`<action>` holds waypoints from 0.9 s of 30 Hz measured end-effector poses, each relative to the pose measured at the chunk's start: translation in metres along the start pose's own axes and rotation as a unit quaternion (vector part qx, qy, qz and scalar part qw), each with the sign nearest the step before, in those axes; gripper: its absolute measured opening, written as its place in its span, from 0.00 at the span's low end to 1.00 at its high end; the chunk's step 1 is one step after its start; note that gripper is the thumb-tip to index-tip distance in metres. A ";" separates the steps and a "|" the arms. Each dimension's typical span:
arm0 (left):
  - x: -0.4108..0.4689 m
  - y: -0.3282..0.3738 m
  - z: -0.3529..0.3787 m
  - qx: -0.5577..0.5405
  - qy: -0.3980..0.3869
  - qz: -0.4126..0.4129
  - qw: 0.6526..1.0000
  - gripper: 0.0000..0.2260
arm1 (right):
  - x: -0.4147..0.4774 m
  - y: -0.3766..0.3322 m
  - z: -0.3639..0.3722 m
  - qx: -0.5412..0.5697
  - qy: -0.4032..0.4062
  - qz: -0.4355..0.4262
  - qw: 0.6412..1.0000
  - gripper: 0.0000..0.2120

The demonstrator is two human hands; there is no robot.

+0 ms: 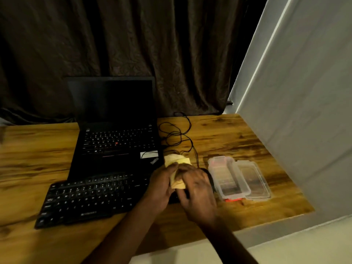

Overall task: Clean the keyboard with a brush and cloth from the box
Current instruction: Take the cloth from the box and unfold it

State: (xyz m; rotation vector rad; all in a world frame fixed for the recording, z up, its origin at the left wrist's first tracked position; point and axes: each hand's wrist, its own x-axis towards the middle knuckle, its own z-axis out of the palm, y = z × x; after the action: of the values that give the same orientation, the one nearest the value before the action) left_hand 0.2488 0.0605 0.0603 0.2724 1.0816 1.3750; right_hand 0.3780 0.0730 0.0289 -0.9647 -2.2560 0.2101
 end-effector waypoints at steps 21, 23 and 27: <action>-0.054 0.091 -0.205 0.297 -0.050 0.027 0.953 0.15 | 0.007 -0.157 0.122 0.124 -0.149 -0.001 0.981 0.41; -0.054 0.100 -0.222 0.354 -0.069 0.071 0.930 0.14 | 0.013 -0.169 0.124 0.233 -0.104 0.081 0.963 0.42; -0.057 0.109 -0.244 0.371 -0.070 0.250 0.892 0.13 | 0.022 -0.194 0.130 0.399 -0.027 0.260 0.879 0.41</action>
State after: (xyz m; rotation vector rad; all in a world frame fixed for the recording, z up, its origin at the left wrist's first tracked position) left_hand 0.0072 -0.0643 0.0366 1.2655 1.4421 1.2898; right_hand 0.1714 -0.0364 0.0154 -1.0483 -1.6225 1.2979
